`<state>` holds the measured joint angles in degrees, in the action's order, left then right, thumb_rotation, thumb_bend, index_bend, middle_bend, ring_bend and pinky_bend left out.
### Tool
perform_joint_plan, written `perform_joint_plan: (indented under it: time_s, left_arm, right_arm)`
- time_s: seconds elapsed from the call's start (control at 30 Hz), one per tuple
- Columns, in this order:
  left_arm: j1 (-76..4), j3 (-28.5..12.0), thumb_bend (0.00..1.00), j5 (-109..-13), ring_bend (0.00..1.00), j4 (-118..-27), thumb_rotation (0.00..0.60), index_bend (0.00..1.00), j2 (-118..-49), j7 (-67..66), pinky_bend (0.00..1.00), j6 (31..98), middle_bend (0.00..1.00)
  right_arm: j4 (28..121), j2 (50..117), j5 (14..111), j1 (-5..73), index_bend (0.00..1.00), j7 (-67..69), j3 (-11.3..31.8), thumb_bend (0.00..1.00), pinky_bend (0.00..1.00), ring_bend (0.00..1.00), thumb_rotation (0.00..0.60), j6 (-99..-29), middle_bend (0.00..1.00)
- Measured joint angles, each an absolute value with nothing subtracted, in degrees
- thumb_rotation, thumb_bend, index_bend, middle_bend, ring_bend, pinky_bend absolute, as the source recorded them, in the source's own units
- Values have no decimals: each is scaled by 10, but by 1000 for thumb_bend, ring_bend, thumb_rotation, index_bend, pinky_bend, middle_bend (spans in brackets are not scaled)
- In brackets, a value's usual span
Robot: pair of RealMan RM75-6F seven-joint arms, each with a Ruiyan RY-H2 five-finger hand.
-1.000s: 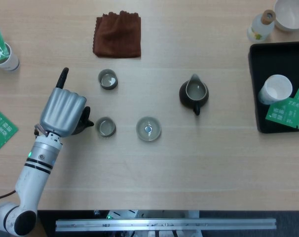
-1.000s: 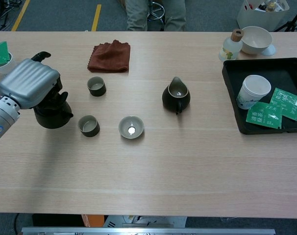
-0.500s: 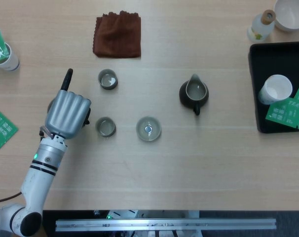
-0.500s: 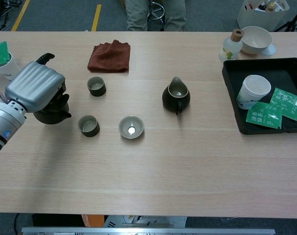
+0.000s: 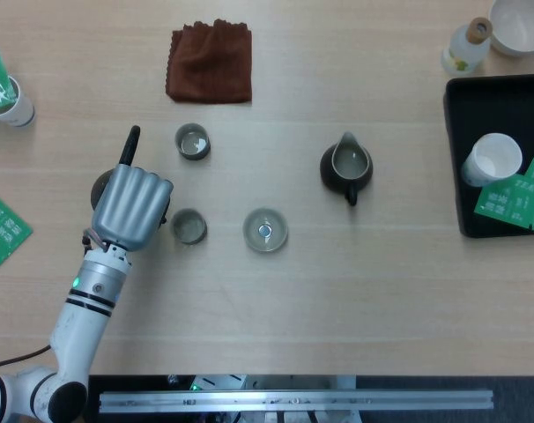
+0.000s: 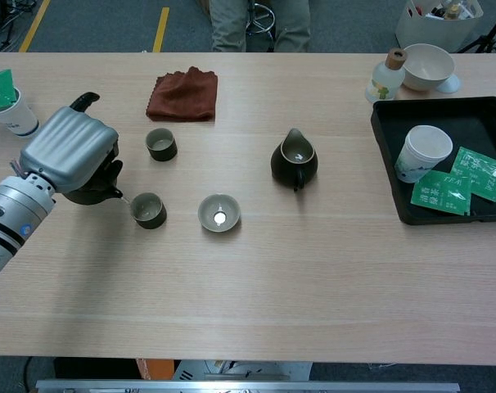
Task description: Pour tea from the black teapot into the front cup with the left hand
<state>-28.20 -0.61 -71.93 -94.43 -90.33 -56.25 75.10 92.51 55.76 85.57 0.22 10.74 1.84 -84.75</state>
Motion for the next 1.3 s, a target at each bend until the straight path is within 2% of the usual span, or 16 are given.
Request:
perform_joint_plan:
  time_s: [1.3]
  left_arm:
    - [-281,-10,488,-739,851,-925,504,912,-933,-601,95,752,1000]
  right_arm:
    - [903,561,853,-3,211,131,19,0,0,0,600,-849,174]
